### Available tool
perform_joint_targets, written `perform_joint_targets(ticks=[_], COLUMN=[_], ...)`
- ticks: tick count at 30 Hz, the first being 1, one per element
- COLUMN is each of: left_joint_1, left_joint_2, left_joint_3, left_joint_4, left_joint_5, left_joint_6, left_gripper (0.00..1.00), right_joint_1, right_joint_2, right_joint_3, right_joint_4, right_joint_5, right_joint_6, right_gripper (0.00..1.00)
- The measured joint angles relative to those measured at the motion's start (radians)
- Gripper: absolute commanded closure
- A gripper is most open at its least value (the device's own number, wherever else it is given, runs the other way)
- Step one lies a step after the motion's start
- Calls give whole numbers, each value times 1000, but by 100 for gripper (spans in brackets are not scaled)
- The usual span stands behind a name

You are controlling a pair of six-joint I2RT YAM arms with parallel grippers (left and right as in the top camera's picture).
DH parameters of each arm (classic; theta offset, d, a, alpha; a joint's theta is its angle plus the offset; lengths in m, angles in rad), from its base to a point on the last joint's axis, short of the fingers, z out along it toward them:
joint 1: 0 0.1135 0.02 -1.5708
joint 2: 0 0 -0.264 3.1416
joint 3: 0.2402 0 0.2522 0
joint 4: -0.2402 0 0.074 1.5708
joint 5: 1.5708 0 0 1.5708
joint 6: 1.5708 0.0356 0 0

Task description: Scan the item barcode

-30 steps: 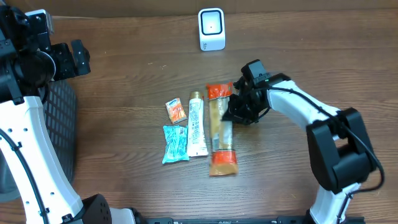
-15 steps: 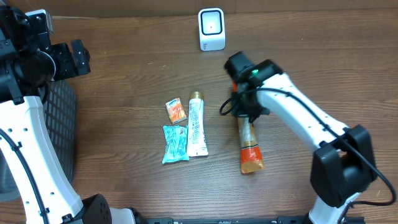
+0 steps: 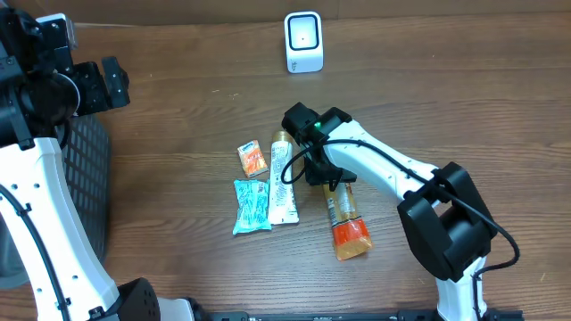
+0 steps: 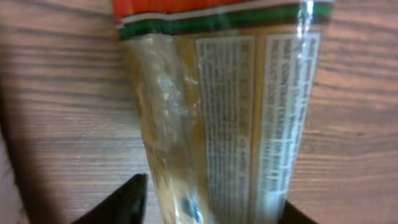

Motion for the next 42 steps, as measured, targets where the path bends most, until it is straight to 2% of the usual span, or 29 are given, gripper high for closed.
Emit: perform_joint_targets(ticks=[3, 11, 13, 16, 18, 19, 30, 31, 34, 38, 42], left_joint_1=[0, 0, 0, 0, 0, 0, 0, 0, 0, 0, 0], left_joint_2=[0, 0, 0, 0, 0, 0, 0, 0, 0, 0, 0], left_joint_3=[0, 0, 0, 0, 0, 0, 0, 0, 0, 0, 0], left_joint_4=[0, 0, 0, 0, 0, 0, 0, 0, 0, 0, 0], left_joint_5=[0, 0, 0, 0, 0, 0, 0, 0, 0, 0, 0], left_joint_6=[0, 0, 0, 0, 0, 0, 0, 0, 0, 0, 0], left_gripper=[0, 0, 1, 0, 0, 0, 0, 1, 0, 0, 0], right_joint_1=[-2, -8, -13, -28, -39, -45, -174, -195, -270, -351, -373], right_joint_2=[2, 2, 2, 2, 2, 2, -58, -75, -115, -126, -126], right_joint_3=[0, 0, 0, 0, 0, 0, 13, 13, 17, -27, -175], right_joint_4=[6, 49, 54, 56, 51, 43, -45, -58, -79, 4, 136], right_joint_5=[-15, -134, -164, -215, -232, -240, -365, -380, -434, -521, -602], right_joint_6=[-15, -112, -134, -151, -162, -166, -248, -264, -328, -411, -451], right_gripper=[30, 30, 34, 35, 43, 42, 24, 18, 11, 9, 9])
